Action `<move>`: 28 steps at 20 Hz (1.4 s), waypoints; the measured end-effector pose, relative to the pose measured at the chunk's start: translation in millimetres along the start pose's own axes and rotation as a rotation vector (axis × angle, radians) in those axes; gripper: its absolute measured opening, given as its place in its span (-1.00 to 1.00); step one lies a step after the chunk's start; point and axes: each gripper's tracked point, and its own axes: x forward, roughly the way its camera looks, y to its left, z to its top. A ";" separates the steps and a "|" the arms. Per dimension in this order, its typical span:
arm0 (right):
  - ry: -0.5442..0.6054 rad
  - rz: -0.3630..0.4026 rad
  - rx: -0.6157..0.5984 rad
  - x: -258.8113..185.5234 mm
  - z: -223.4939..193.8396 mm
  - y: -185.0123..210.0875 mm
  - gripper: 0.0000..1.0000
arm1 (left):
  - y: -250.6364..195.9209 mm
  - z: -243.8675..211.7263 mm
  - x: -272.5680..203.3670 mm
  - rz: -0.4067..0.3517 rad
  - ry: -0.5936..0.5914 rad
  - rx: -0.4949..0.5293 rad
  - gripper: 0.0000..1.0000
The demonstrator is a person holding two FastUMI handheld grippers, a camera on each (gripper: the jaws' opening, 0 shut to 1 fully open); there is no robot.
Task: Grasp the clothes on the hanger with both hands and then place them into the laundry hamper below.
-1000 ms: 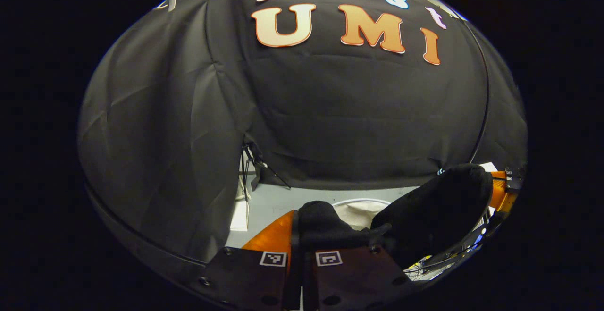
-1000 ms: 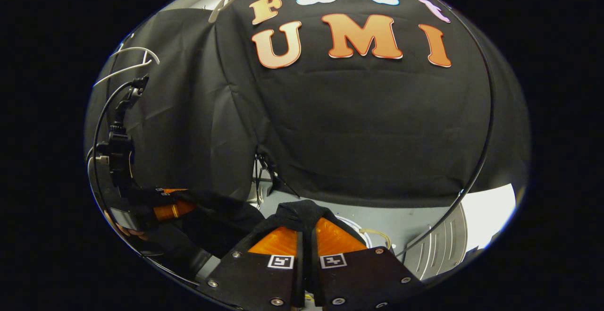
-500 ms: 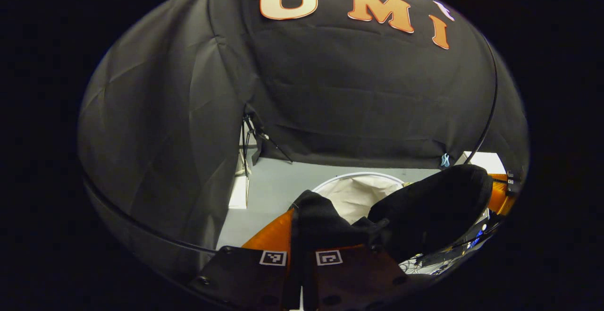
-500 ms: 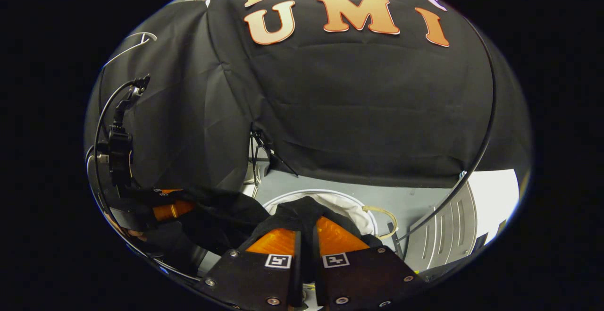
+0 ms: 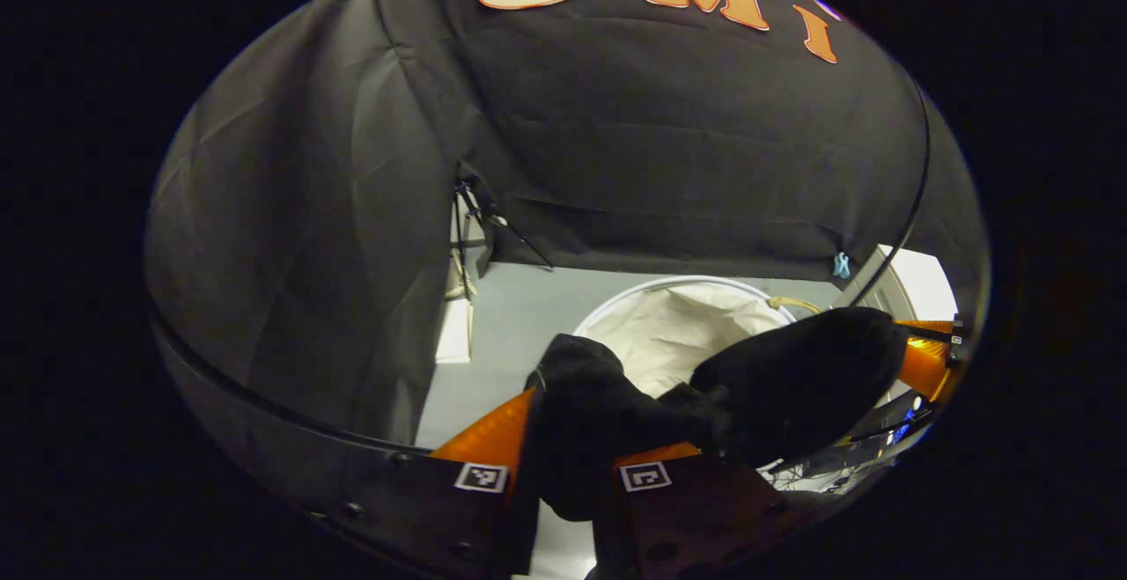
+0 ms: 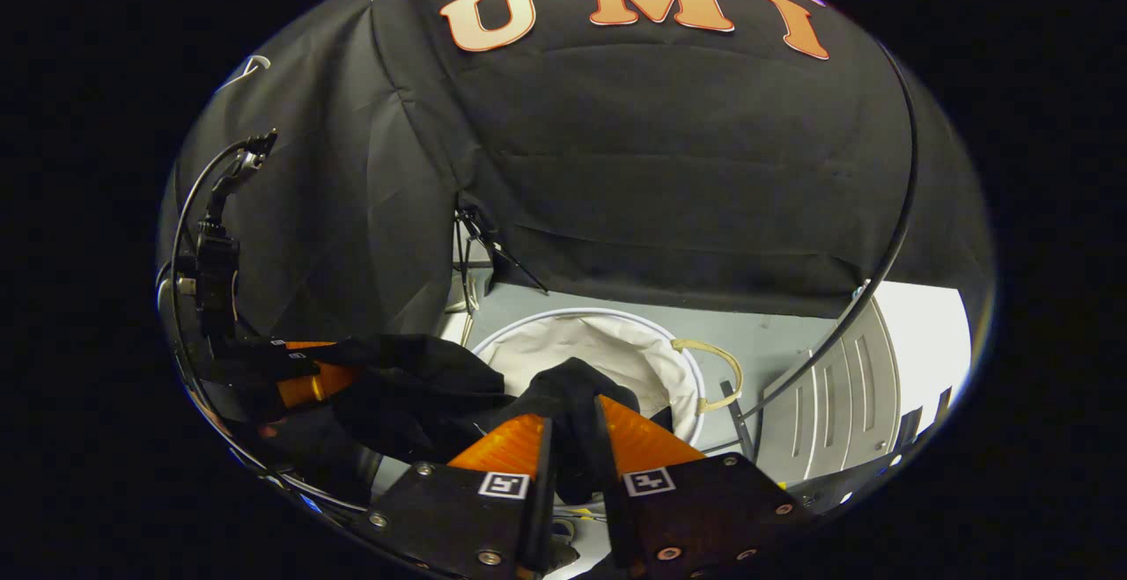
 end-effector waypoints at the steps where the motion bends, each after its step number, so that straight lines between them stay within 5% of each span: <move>1: -0.001 0.005 -0.002 -2.2 0.8 0.3 -0.43 | 2.9 -1.1 1.1 0.006 -0.002 0.007 -0.17; 4: -0.014 0.019 0.009 -4.3 3.3 6.1 -0.08 | 10.6 -5.6 -1.8 0.052 0.000 0.025 0.49; 6: 0.006 0.010 0.012 -3.7 -6.0 3.2 0.42 | 13.3 -7.6 1.4 0.072 0.003 0.019 0.98; 8: 0.049 0.011 0.027 -2.1 -22.7 2.7 0.89 | 10.2 -8.2 -4.4 0.064 -0.004 0.007 0.97; 21: 0.072 -0.039 0.006 -32.3 -55.8 -12.5 0.89 | 22.6 -15.7 -32.6 0.073 -0.031 -0.022 0.97; 28: -0.058 -0.120 0.002 -92.4 -17.2 -42.1 0.89 | 28.7 17.7 -90.0 0.066 -0.190 -0.084 0.99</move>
